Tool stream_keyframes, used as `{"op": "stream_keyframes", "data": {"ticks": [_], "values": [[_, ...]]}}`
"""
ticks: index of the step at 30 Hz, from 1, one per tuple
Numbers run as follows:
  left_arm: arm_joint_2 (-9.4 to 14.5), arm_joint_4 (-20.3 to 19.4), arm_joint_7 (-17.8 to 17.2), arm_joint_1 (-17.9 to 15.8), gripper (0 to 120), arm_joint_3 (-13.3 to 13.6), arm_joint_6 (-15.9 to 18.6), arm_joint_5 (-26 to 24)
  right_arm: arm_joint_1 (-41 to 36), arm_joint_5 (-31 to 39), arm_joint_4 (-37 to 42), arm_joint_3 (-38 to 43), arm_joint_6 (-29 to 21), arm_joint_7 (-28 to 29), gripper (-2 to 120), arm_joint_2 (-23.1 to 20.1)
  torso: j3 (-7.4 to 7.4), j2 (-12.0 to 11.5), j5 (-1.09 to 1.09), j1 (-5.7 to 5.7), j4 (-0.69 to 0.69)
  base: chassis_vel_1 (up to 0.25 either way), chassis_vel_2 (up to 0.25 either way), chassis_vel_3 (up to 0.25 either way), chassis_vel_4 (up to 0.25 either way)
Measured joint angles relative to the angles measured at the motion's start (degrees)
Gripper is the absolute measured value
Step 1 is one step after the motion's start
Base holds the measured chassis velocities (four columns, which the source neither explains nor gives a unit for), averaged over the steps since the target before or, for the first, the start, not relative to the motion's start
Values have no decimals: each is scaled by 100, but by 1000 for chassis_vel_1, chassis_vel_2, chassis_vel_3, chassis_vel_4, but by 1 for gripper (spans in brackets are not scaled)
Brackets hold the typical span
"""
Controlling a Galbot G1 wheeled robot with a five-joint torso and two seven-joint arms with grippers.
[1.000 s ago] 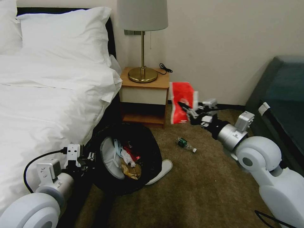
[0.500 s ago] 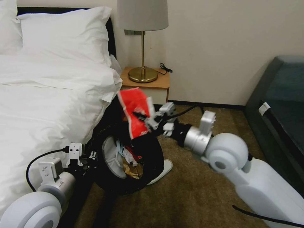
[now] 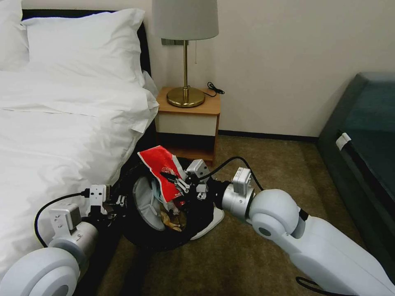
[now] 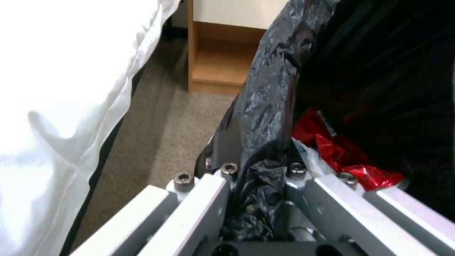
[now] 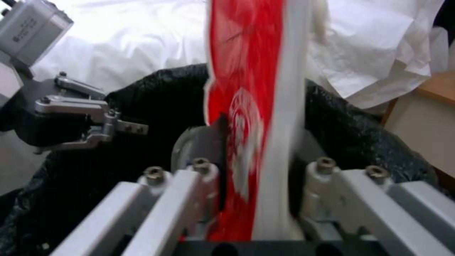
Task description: Pick up the trash bin, then pick up the garbage on the floor and place it into the trash bin.
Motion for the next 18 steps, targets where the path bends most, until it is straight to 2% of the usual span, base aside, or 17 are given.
{"op": "stream_keyframes", "data": {"ticks": [1,2,4,8,9,10,11,13,14,16,17,18], "values": [[9,0,-19,-2,2,-14,0,-37,-36,-35,-4,8,11,0,33,9,0,0,0,0,0,0,0,0,0],[9,0,-19,-2,2,-14,0,-37,-36,-35,-4,8,11,0,33,9,0,0,0,0,0,0,0,0,0],[43,0,-54,-2,2,-55,0,-98,-144,-161,-42,103,72,-13,45,13,0,0,0,0,0,0,0,0,0],[57,0,-76,-2,2,-72,0,-127,-228,-186,-71,184,100,-30,53,6,0,0,0,0,0,0,0,0,0],[66,0,-80,-3,2,-71,0,-134,-260,-161,-88,210,115,-34,60,-18,0,0,1,0,-1,0,0,0,0],[66,0,-81,-10,2,-71,0,-135,-250,-131,-93,209,124,-38,67,-36,0,0,1,0,-1,0,0,0,0],[66,0,-81,-10,2,-71,0,-135,-250,-131,-93,209,124,-38,67,-36,0,0,1,0,-1,0,0,0,0],[40,0,-81,-10,2,-87,0,-137,-148,-49,-91,201,127,-26,77,-50,0,0,1,0,0,0,0,0,0],[40,0,-81,-10,2,-87,0,-137,-148,-49,-91,201,127,-26,77,-50,0,0,1,0,0,0,0,0,0],[24,0,-88,-4,2,-118,-1,-132,-53,21,-77,200,124,-9,88,-56,0,0,1,0,0,0,0,0,0],[24,0,-88,-4,2,-118,-1,-132,-53,21,-77,200,124,-9,88,-56,0,0,1,0,0,0,0,0,0],[24,1,-89,-11,2,-133,-1,-137,4,64,-66,205,122,18,93,-57,0,0,0,0,0,0,0,0,0]]}}
